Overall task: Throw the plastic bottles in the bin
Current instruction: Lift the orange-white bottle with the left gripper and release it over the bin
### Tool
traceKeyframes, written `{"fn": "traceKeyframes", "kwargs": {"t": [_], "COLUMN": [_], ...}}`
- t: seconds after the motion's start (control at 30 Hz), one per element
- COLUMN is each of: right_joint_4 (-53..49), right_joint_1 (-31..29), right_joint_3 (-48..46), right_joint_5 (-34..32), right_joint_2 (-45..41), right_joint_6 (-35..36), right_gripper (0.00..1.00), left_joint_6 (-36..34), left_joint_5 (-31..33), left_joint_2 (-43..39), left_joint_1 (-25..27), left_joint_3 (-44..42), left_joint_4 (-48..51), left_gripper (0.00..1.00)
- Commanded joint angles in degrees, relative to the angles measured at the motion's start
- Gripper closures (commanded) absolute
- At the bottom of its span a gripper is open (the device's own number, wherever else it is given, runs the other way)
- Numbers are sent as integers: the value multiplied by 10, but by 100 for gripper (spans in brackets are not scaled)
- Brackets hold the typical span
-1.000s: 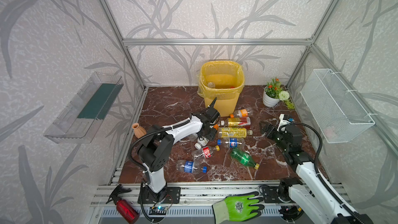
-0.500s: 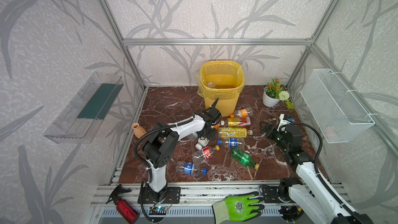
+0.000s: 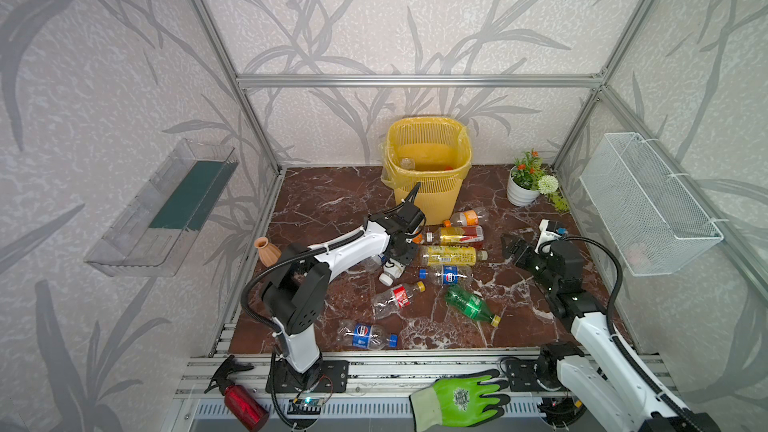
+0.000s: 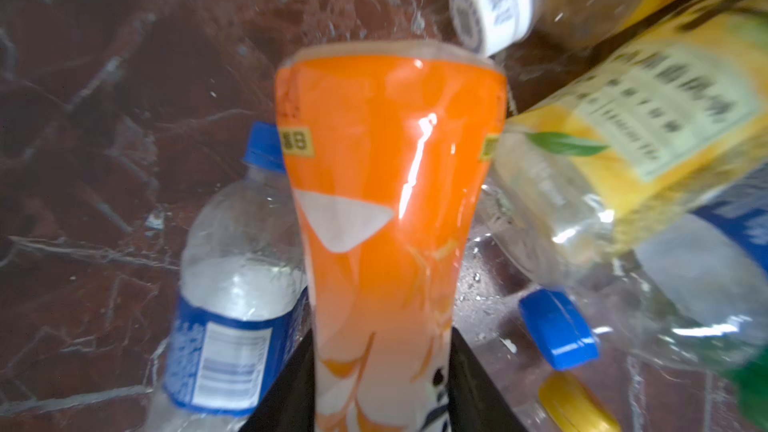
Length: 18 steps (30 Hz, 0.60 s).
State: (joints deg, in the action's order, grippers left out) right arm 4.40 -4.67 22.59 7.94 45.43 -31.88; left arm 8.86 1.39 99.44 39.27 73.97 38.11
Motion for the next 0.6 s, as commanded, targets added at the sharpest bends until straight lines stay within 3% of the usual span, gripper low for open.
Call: {"fn": "traceKeyframes", "kwargs": {"t": [0.0, 0.2, 0.27, 0.43, 0.57], "right_joint_4": [14, 17, 18, 25, 30], "right_joint_1": [-1, -1, 0, 0, 0], "right_joint_3": [-1, 4, 7, 10, 14], "right_joint_5": [-6, -12, -15, -23, -26], "right_joint_2": [0, 0, 1, 3, 5], "right_joint_6": [1, 1, 4, 8, 9], "right_gripper": [6, 6, 6, 6, 6], "left_joint_6": [-6, -13, 3, -32, -86], "left_joint_5": [6, 27, 64, 98, 86], "left_joint_2": [-66, -180, -227, -358, -439], "left_joint_1": [2, 0, 0, 0, 0], "left_joint_3": [6, 25, 25, -2, -43], "left_joint_4": [-12, -28, -50, -195, -356], "left_gripper": [55, 56, 56, 56, 57]}}
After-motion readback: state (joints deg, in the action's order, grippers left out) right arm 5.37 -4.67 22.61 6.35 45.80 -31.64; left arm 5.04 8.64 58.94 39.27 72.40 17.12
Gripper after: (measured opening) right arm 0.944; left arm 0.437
